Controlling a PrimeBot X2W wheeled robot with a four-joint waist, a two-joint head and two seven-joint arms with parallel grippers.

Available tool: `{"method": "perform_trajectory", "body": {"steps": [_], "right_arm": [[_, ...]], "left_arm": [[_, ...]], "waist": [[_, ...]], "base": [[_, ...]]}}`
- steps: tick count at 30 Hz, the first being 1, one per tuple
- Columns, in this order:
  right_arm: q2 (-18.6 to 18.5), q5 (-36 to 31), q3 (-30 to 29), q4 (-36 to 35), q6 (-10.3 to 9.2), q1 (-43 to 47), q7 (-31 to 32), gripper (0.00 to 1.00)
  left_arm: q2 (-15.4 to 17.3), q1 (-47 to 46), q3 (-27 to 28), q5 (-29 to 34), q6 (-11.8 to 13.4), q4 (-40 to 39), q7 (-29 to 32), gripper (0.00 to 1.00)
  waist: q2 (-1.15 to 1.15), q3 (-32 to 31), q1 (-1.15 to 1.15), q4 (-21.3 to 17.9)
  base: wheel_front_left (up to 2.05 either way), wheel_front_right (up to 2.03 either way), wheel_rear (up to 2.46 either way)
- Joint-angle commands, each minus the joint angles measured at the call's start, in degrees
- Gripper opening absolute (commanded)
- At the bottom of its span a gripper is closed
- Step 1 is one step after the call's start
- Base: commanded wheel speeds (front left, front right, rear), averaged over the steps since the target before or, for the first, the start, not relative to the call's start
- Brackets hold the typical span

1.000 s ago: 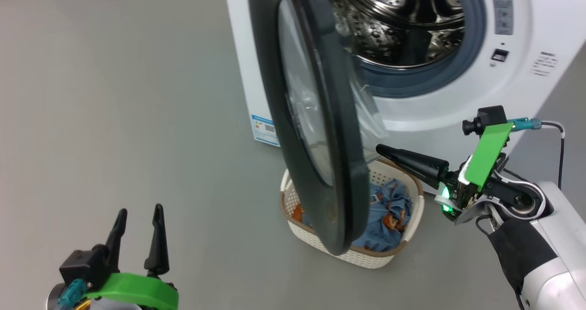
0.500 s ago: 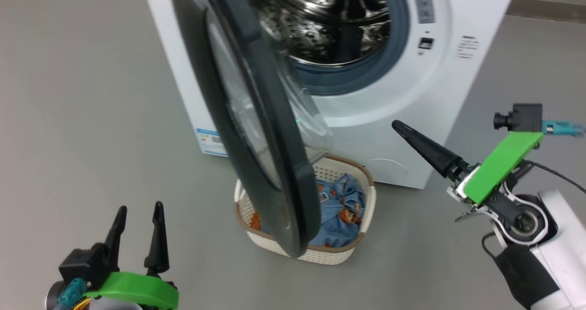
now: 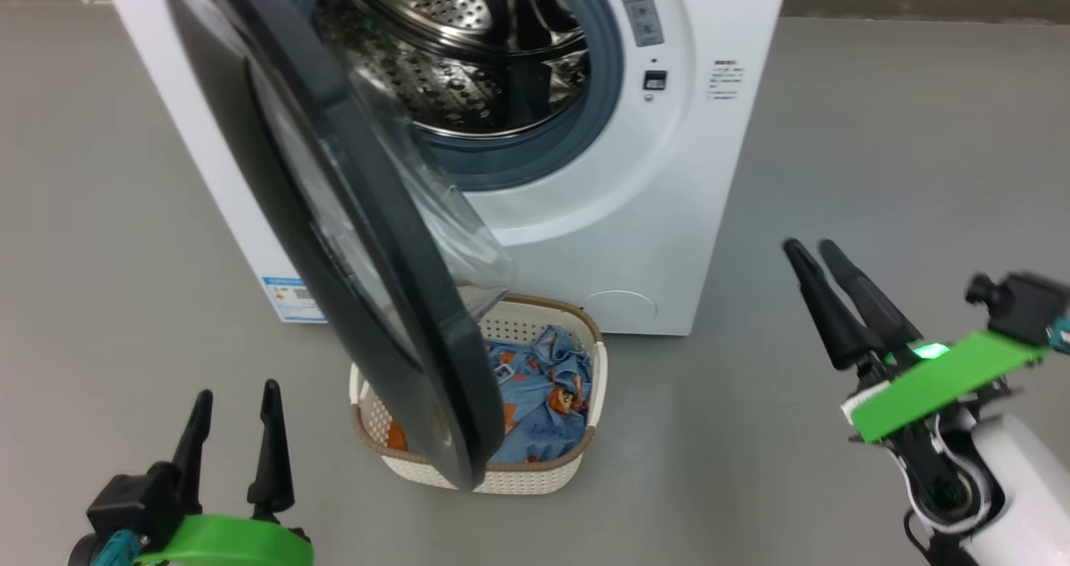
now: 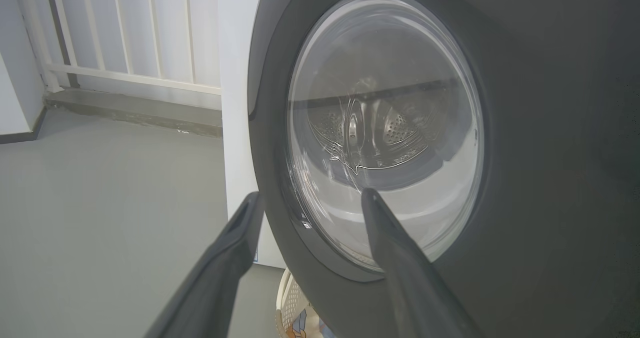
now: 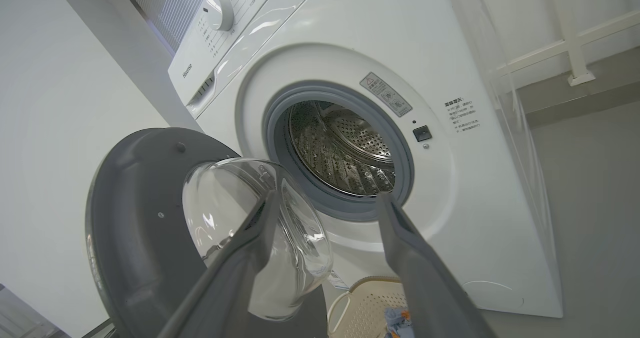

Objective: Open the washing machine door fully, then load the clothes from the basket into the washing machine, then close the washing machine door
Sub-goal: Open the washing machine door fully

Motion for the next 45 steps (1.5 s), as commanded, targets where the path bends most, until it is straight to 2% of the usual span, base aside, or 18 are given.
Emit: {"method": "perform_trajectory", "body": {"steps": [1,4,8,14,19,25,31,45], "right_arm": [[-0.7,-2.0,0.6,-0.9,0.1,1.3,-2.9,1.0],[-0.8,-6.2,0.4,0.2,0.1,3.4,-7.5,1.0],[0.1,-11.9,-2.5,1.5,0.1,6.6,-9.8,1.0],[4.1,-22.3,-9.6,-0.4,0.1,11.4,-10.2,1.0],[6.8,-32.4,-12.7,-2.1,0.1,13.8,-10.2,1.0],[9.4,-39.7,-15.5,-1.4,0.1,14.8,-10.2,1.0],[10.4,-42.6,-16.4,0.7,0.1,14.3,-10.2,1.0],[11.2,-44.2,-16.1,2.3,0.1,13.3,-10.2,1.0]], "left_arm": [[1.0,-0.1,2.0,0.1,0.5,-1.9,-0.4,1.0],[1.0,0.5,2.2,0.1,0.5,-2.4,-0.4,1.0],[1.0,1.2,2.5,0.1,0.5,-2.7,-0.4,1.0],[1.0,1.9,2.8,0.3,0.5,-3.4,-0.4,1.0],[1.0,1.9,2.7,0.6,0.5,-3.8,-0.4,1.0],[1.0,1.9,2.4,0.8,0.5,-4.0,-0.4,1.0],[1.0,1.6,2.3,1.0,0.5,-4.1,-0.4,1.0],[1.0,0.8,2.2,1.1,0.3,-3.5,-0.4,1.0]], "waist": [[0.0,-0.2,0.0,-1.2],[0.0,-0.4,0.0,-1.9],[0.0,-0.8,0.0,-2.4],[0.0,-0.9,0.0,-3.2],[0.0,-0.8,0.0,-3.9],[0.0,-0.7,0.0,-4.1],[0.0,-0.7,0.0,-4.0],[0.0,-0.7,0.0,-3.9]], "base": [[0.0,0.0,0.0],[0.0,0.0,0.0],[0.0,0.0,0.0],[0.0,0.0,0.0],[0.0,0.0,0.0],[0.0,0.0,0.0],[0.0,0.0,0.0],[0.0,0.0,0.0]]}}
